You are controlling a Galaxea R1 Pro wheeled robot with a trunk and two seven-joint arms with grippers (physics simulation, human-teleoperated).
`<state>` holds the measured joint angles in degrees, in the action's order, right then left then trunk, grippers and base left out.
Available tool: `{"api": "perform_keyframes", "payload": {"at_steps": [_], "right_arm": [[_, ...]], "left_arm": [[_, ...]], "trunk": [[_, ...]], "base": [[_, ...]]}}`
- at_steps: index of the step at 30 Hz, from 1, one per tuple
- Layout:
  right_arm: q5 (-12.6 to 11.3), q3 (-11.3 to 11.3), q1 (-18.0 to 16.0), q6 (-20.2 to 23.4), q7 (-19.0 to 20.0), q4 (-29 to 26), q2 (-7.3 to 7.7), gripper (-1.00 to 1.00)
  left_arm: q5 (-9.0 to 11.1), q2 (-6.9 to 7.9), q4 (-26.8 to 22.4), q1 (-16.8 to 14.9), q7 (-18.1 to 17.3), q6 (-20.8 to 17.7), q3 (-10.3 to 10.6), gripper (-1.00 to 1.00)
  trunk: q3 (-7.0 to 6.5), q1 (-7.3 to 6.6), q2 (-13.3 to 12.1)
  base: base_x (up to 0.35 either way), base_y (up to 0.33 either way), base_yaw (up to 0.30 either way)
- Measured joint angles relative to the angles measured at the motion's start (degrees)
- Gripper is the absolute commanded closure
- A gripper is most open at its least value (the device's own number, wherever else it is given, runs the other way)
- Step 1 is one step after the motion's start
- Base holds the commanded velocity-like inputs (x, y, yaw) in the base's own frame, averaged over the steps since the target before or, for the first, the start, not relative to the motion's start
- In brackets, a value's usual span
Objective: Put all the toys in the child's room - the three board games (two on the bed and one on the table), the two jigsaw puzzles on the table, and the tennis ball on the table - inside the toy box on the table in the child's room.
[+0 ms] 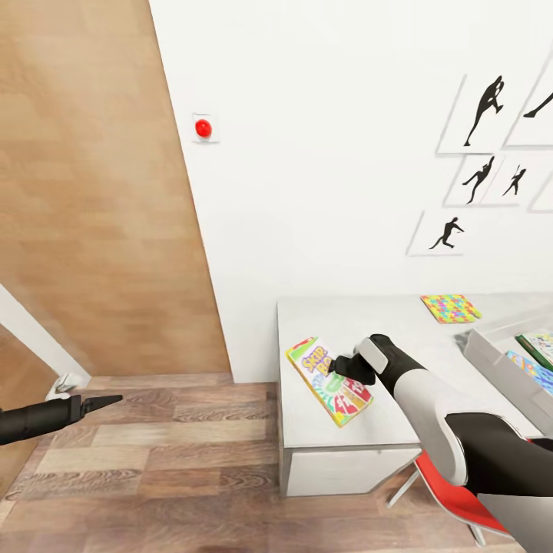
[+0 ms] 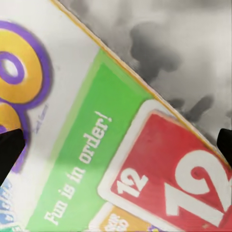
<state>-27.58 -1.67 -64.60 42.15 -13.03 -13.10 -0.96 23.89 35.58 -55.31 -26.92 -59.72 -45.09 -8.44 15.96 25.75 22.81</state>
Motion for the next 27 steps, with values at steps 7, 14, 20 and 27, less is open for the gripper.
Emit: {"api": "perform_keyframes", "payload": {"at_steps": [7, 14, 20, 27], "right_arm": [[0.0, 0.0, 0.0, 0.0, 0.0, 0.0, -0.01, -1.0], [0.0, 0.0, 0.0, 0.0, 0.0, 0.0, -0.01, -1.0], [0.0, 0.0, 0.0, 0.0, 0.0, 0.0, -0.01, -1.0], [0.0, 0.0, 0.0, 0.0, 0.0, 0.0, -0.07, -1.0]], "left_arm": [[0.0, 0.0, 0.0, 0.0, 0.0, 0.0, 0.1, -1.0], [0.0, -0.01, 0.0, 0.0, 0.0, 0.0, 0.1, -1.0], [0.0, -0.02, 0.0, 0.0, 0.0, 0.0, 0.1, -1.0], [0.0, -0.04, 0.0, 0.0, 0.0, 0.0, 0.1, -1.0]], "trunk": [[0.0, 0.0, 0.0], [0.0, 0.0, 0.0], [0.0, 0.0, 0.0], [0.0, 0.0, 0.0]], "base": [[0.001, 0.102, 0.0], [0.0, 0.093, 0.0], [0.026, 0.141, 0.0], [0.003, 0.112, 0.0]]}}
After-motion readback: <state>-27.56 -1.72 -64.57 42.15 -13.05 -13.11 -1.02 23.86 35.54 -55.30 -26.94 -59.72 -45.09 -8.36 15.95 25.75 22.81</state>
